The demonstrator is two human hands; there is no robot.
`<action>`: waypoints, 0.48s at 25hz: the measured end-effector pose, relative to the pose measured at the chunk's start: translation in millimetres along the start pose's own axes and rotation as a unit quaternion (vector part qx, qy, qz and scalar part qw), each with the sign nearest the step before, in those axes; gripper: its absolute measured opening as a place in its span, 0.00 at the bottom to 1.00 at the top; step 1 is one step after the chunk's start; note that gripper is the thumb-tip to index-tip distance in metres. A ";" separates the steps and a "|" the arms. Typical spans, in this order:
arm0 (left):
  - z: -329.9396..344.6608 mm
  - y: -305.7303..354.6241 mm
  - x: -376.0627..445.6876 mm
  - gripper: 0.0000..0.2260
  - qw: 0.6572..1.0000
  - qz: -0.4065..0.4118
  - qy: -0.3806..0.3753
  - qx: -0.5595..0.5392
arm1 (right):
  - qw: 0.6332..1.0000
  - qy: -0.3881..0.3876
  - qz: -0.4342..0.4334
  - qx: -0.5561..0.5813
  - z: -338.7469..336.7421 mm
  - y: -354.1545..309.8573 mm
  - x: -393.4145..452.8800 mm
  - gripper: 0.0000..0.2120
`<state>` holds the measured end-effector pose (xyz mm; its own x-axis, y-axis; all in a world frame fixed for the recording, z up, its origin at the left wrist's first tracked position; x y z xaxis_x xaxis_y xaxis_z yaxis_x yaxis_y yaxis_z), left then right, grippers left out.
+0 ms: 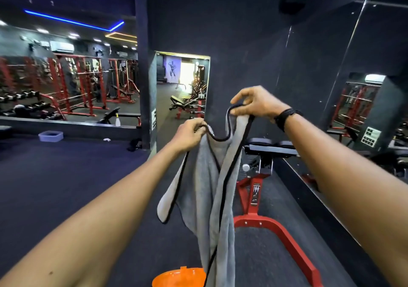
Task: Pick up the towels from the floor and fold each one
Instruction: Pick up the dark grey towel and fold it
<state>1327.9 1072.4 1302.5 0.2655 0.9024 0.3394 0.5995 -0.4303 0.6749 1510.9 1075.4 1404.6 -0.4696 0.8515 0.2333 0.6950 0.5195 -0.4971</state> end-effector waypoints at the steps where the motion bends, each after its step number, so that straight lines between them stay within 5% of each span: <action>1: -2.3 11.0 5.8 0.05 1.000 0.020 0.005 -0.003 | 0.997 -0.072 0.005 -0.029 14.8 -0.9 0.4 0.14; 4: -12.6 28.1 16.1 0.05 0.997 0.060 0.049 -0.028 | 0.979 -0.179 0.017 -0.096 59.5 -2.9 8.5 0.17; 7: -26.3 16.2 8.6 0.04 0.991 0.049 0.105 -0.069 | 0.981 -0.162 -0.027 -0.102 70.6 -8.1 19.5 0.16; 12: -10.3 -38.7 -20.7 0.05 0.991 0.006 0.014 -0.132 | 0.979 -0.115 -0.130 0.107 55.2 -13.3 22.7 0.11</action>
<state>1291.4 1070.1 1276.1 0.2480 0.8981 0.3631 0.3776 -0.4348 0.8175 1460.9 1084.0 1370.4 -0.7432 0.6405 0.1935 0.4165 0.6692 -0.6154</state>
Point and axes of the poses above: each hand's wrist, its own x-axis towards the middle knuckle, its own z-axis out of the palm, y = z × x, the point moved 6 cm from there along x, towards the middle knuckle, and after that the axes turned 13 degrees about -y, right-handed, at the moved point
